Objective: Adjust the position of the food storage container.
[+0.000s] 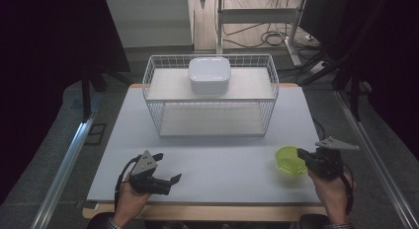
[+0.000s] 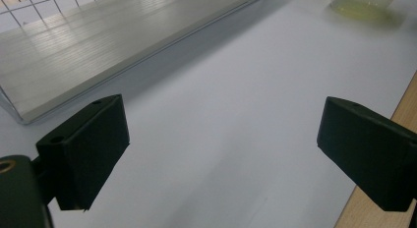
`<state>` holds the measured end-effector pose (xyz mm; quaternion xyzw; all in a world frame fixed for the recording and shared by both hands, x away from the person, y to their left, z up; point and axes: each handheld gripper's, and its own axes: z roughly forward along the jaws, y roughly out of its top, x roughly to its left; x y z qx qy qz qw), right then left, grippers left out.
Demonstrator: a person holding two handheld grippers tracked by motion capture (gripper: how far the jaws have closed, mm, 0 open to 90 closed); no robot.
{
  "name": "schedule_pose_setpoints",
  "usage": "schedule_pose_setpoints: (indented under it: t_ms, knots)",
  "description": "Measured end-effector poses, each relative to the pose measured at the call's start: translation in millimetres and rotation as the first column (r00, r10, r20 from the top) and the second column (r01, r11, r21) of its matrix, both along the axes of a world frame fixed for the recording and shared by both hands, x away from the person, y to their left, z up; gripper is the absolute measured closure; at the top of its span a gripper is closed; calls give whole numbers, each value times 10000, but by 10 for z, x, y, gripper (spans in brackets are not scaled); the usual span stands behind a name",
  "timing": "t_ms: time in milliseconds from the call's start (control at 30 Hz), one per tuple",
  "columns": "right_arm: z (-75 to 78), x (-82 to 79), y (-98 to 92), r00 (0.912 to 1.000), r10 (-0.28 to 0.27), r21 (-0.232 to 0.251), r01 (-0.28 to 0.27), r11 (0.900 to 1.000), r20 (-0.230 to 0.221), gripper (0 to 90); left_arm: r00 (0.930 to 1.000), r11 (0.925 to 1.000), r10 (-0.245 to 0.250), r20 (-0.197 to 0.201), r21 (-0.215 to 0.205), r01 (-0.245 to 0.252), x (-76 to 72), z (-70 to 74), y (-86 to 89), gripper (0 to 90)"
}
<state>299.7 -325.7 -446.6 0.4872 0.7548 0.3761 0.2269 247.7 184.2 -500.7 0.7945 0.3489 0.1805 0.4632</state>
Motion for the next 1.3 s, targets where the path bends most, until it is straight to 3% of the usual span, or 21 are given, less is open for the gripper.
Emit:
schedule_pose_setpoints:
  t_ms: [233,567,967,1300]
  knots:
    - [-106,2,-277,9955,-921,-63,920,9957,-227,898,10000,10000,-62,-64,60,63,5,-13,-15,53]
    - [-219,41,-345,9901,-1277,-433,1253,9912,-583,897,9999,9999,-117,-114,123,119,6,-25,-25,53]
    - [-284,57,-201,9897,-899,-236,878,9959,-1113,896,9996,9994,-190,-197,270,195,10,-43,-48,52]
    - [-328,67,87,9902,26,34,-21,10000,-1397,896,9995,9994,-227,-233,269,233,12,-47,-55,53]
